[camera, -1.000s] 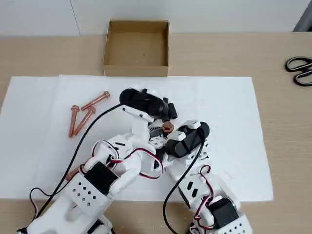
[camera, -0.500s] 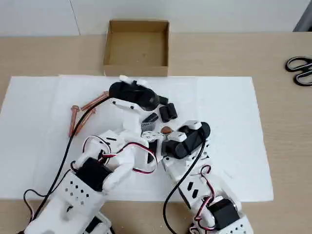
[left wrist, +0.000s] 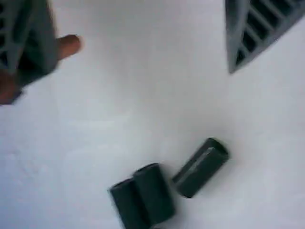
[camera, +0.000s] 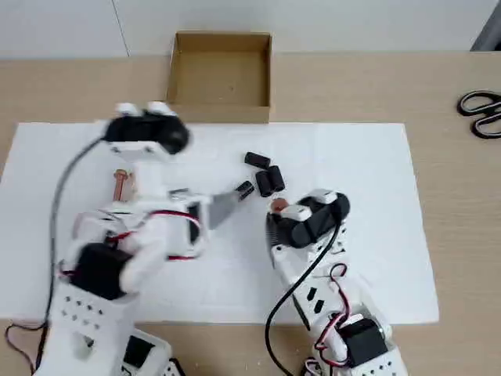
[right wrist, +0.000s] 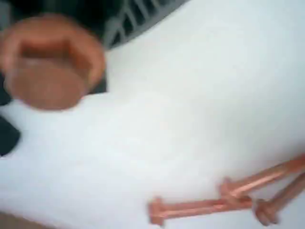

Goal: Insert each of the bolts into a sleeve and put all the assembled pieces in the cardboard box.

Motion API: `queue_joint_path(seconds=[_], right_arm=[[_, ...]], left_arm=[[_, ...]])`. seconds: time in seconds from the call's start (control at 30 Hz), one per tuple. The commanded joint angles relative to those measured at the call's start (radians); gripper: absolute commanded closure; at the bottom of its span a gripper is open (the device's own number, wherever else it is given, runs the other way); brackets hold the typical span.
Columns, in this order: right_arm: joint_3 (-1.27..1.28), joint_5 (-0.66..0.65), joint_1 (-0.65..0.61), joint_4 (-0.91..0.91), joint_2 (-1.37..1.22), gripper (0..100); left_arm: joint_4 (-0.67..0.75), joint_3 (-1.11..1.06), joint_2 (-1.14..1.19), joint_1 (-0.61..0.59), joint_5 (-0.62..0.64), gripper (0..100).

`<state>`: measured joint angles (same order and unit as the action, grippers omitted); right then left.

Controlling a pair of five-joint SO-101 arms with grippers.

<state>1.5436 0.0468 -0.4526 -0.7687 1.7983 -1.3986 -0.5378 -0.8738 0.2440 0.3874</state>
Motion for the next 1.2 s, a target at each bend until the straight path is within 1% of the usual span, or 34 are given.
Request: queue_joint_path(seconds=[0.0,0.13,0.23,0.3,0.43,0.67,0.83,1.0,1.17], right_arm=[[-0.075,-0.018,0.048,-0.058,0.007,99.5],[-0.147,-0.098,0.104,-0.162,0.002,99.5],[-0.213,-0.149,0.174,-0.148,-0.054,99.5],[-0.276,-0.195,0.194,-0.101,-0.147,99.5],[-0.476,-0.219,0.197,0.013,-0.456,99.5],[-0.927,-0.209,0.193,0.188,-1.167,99.5],[-1.214,-0.216,0.176,0.429,-1.609,99.5],[-1.513,-0.218,0.171,0.526,-1.914,99.5],[-1.775,-0.212,0.157,0.527,-2.157,99.5]], left_arm=[[-0.097,0.077,-0.005,-0.138,-0.069,73],[-0.187,0.102,-0.005,-0.253,-0.1,73],[-0.242,0.117,-0.005,-0.311,-0.1,73],[-0.255,0.117,-0.005,-0.344,-0.1,73],[-0.253,0.117,-0.005,-0.39,-0.1,73],[-0.252,0.11,-0.003,-0.407,-0.1,73],[-0.252,0.11,-0.003,-0.479,-0.1,73],[-0.255,0.11,-0.003,-0.562,-0.123,73],[-0.264,0.11,-0.003,-0.578,-0.183,73]])
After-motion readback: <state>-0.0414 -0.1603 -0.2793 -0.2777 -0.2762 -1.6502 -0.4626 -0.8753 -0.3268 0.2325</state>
